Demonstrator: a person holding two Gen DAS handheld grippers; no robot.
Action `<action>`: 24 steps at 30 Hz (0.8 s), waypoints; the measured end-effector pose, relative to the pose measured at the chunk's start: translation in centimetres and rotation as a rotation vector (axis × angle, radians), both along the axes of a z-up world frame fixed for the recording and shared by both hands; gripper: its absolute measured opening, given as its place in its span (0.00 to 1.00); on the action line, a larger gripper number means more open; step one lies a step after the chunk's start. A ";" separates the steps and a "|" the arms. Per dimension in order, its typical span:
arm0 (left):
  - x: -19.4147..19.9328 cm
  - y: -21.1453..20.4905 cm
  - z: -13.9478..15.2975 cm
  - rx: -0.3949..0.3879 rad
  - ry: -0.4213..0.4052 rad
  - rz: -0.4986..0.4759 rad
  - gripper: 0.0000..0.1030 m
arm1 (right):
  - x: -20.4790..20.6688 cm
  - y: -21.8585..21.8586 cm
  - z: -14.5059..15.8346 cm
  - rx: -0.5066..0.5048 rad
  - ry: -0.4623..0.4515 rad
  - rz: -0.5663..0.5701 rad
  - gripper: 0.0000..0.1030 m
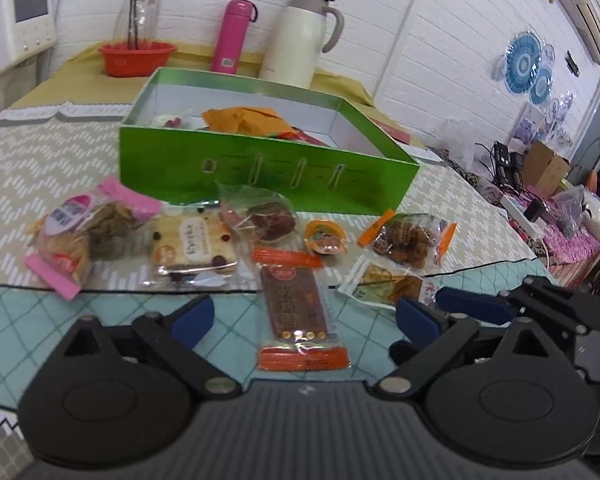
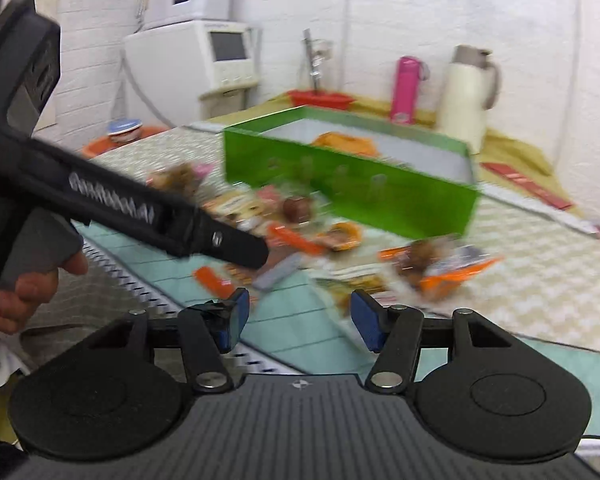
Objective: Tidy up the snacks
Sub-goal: 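Grasp the brown jerky pack with the left gripper while the right gripper grasps the small orange round snack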
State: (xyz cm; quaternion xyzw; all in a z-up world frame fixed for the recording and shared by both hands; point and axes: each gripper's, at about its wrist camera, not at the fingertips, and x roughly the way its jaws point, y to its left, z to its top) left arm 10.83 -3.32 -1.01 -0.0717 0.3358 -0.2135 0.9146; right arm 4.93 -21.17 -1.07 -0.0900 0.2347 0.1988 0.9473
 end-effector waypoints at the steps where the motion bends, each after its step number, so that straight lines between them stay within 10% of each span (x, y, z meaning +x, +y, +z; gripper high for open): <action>1: 0.4 -0.5 -0.2 0.016 0.007 -0.010 0.79 | 0.0 -0.5 0.2 -0.005 -0.009 -0.018 0.87; 6: 1.4 -1.8 -1.3 0.091 0.000 0.007 0.62 | 1.8 -2.1 0.7 0.001 -0.022 -0.115 0.76; 8: 1.3 -2.2 -1.4 0.144 -0.027 0.001 0.39 | 2.6 -1.9 0.8 0.024 -0.021 -0.103 0.72; 24: -1.0 1.0 -1.4 0.157 -0.030 0.003 0.46 | 10.8 2.2 -0.9 0.050 0.116 -0.100 0.70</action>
